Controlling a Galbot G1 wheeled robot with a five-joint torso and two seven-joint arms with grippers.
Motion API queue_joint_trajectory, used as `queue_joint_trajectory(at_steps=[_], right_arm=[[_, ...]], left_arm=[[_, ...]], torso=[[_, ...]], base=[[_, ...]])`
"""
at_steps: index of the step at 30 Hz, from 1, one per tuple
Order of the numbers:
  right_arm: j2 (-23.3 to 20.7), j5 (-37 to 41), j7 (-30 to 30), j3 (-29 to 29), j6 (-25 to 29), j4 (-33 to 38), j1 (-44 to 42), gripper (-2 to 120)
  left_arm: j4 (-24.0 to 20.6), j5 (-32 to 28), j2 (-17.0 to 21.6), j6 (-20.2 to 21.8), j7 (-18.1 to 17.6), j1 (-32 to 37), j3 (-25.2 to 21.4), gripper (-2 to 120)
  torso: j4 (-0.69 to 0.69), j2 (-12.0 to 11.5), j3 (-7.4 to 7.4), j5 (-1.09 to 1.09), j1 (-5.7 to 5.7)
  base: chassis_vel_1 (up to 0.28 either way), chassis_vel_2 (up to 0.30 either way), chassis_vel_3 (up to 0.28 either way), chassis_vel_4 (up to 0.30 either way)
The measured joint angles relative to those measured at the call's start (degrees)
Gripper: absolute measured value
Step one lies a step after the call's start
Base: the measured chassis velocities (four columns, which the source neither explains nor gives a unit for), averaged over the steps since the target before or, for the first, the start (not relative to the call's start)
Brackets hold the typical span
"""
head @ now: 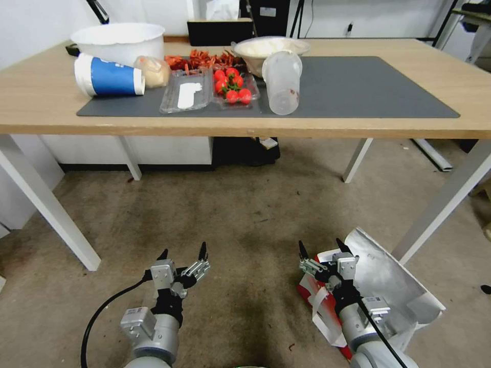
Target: Pick up the food delivery bag from the floor and place it on the table.
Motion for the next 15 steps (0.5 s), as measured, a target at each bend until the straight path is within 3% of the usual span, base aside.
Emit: queue_joint_trajectory(at_steps=[15], right_arm=[[0.0, 0.0, -0.1, 0.1, 0.2, 0.2, -0.3, 100]], left_arm=[[0.1, 0.0, 0.0, -0.3, 0.0, 0.2, -0.1, 100]], torso=[[0.00, -3.2, -2.95, 0.00, -0.24]], base=[[0.000, 0.000, 0.000, 0.000]])
